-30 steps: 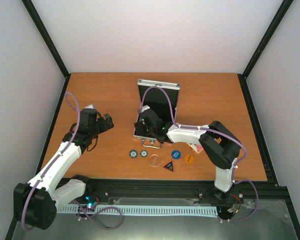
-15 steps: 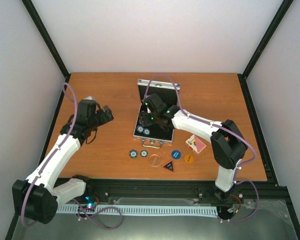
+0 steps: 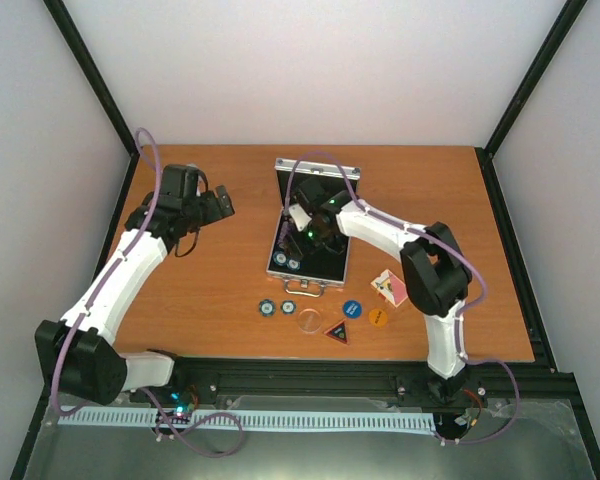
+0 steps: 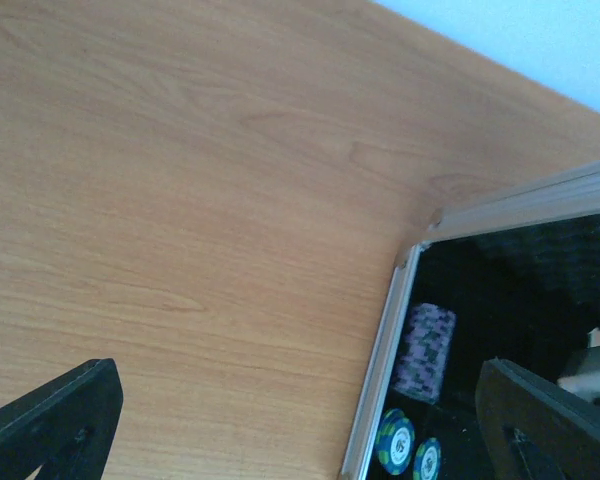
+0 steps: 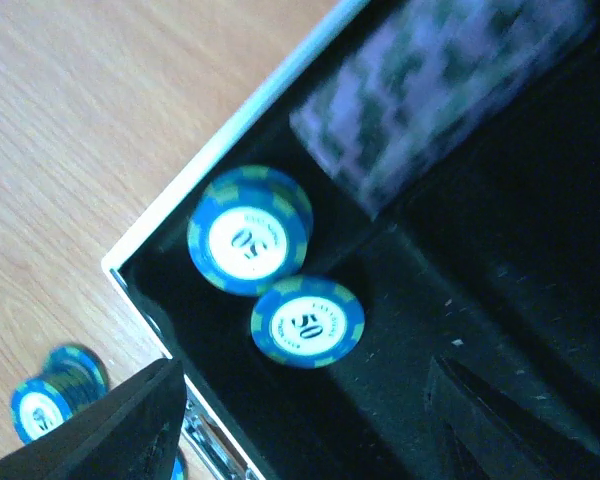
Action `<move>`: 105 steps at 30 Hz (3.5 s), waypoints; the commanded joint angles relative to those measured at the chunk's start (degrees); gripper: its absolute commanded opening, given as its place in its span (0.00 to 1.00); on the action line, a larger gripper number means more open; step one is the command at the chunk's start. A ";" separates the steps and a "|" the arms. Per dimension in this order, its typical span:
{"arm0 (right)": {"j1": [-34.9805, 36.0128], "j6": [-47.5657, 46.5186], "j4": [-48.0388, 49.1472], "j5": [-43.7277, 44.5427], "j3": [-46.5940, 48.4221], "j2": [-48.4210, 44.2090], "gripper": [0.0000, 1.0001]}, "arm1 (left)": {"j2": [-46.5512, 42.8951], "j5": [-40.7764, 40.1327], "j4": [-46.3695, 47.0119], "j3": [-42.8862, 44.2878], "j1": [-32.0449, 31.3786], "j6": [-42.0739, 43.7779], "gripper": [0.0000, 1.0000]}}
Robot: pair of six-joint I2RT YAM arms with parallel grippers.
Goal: Pack up texas hold em set
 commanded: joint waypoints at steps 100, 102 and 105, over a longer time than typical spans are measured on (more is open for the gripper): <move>-0.19 4.85 1.14 8.09 -1.52 -2.94 0.68 | 11.15 7.47 -3.32 5.46 0.51 4.60 1.00; -0.70 5.13 -1.99 4.72 2.95 -1.29 0.68 | 13.36 7.36 -7.90 10.41 0.51 6.08 1.00; -1.55 4.03 -7.27 0.64 8.35 0.90 0.68 | 15.23 7.76 -12.13 14.58 0.59 6.73 1.00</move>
